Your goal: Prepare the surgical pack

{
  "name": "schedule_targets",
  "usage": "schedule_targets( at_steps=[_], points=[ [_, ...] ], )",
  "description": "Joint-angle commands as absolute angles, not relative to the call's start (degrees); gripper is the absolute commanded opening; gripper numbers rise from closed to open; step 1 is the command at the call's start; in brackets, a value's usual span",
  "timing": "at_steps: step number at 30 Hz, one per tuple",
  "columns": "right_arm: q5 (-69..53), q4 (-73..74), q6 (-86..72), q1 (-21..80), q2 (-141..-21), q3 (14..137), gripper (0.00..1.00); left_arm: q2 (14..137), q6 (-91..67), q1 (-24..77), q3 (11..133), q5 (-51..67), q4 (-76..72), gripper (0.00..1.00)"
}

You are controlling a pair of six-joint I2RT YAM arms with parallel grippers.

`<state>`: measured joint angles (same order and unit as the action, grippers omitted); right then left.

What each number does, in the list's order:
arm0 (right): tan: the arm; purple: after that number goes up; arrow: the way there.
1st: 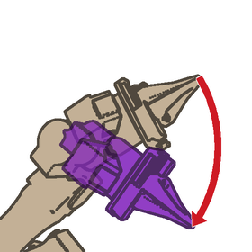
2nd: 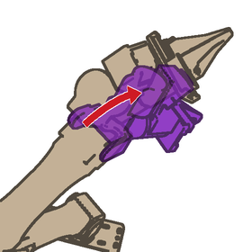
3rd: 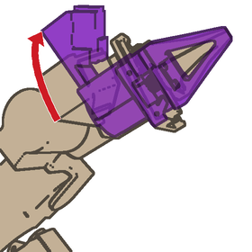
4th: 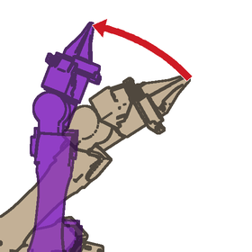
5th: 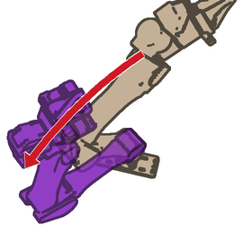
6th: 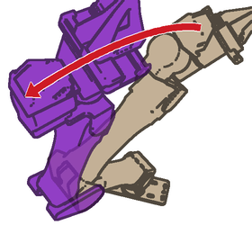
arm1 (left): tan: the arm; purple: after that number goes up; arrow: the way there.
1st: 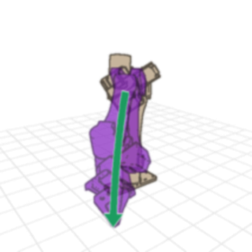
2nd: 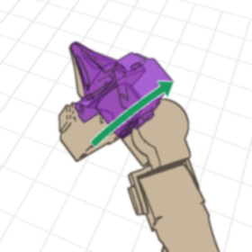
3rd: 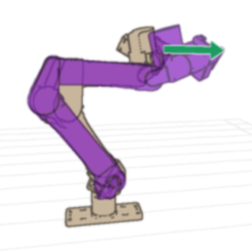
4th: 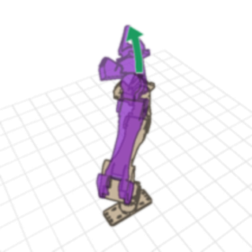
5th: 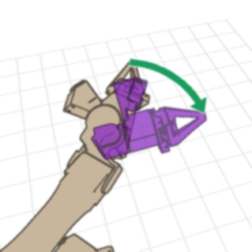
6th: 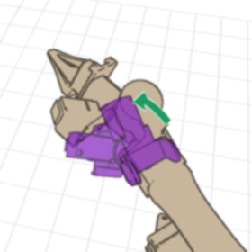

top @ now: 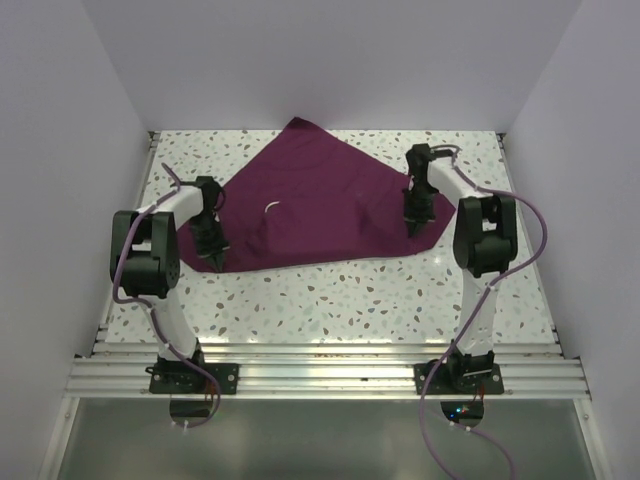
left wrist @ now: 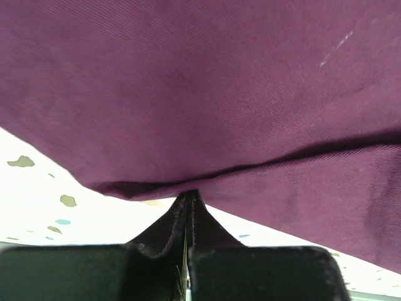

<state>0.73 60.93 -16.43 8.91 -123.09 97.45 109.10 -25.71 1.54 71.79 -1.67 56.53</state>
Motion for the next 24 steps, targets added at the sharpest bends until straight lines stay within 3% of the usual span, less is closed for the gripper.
schedule_targets(
  at_steps=[1, 8, 9, 14, 15, 18, 24],
  points=[
    [2.38, 62.05, -15.64, 7.74, -121.56, 102.65, 0.0, 105.65, -24.78, 0.35, 74.53, -4.39, 56.95, 0.01],
    [-1.93, 56.43, -19.68, 2.29, -121.46, 103.53, 0.04, 101.87, -25.4, -4.21, 79.62, -6.59, 57.22, 0.15],
    [-1.67, 56.08, -19.86, 1.94, -121.99, 104.14, 0.15, 101.69, -25.4, -5.44, 80.32, -6.94, 56.96, 0.22],
    [-7.98, 55.55, -21.52, 1.76, -122.96, 109.77, 0.2, 101.42, -25.66, -10.27, 81.48, -7.56, 54.5, 0.46],
    [-11.3, 55.29, -23.19, 2.37, -122.26, 109.69, 0.25, 101.69, -25.58, -12.37, 81.21, -6.95, 53.71, 0.54],
    [-14.23, 53.97, -24.61, 4.04, -120.59, 108.72, 0.38, 102.48, -24.79, -16.15, 80.07, -6.77, 52.22, 0.66],
    [-17.75, 53.35, -24.08, 9.49, -117.6, 107.49, 0.53, 103.09, -21.71, -20.91, 79.01, -5.55, 46.85, 0.75]
  ],
)
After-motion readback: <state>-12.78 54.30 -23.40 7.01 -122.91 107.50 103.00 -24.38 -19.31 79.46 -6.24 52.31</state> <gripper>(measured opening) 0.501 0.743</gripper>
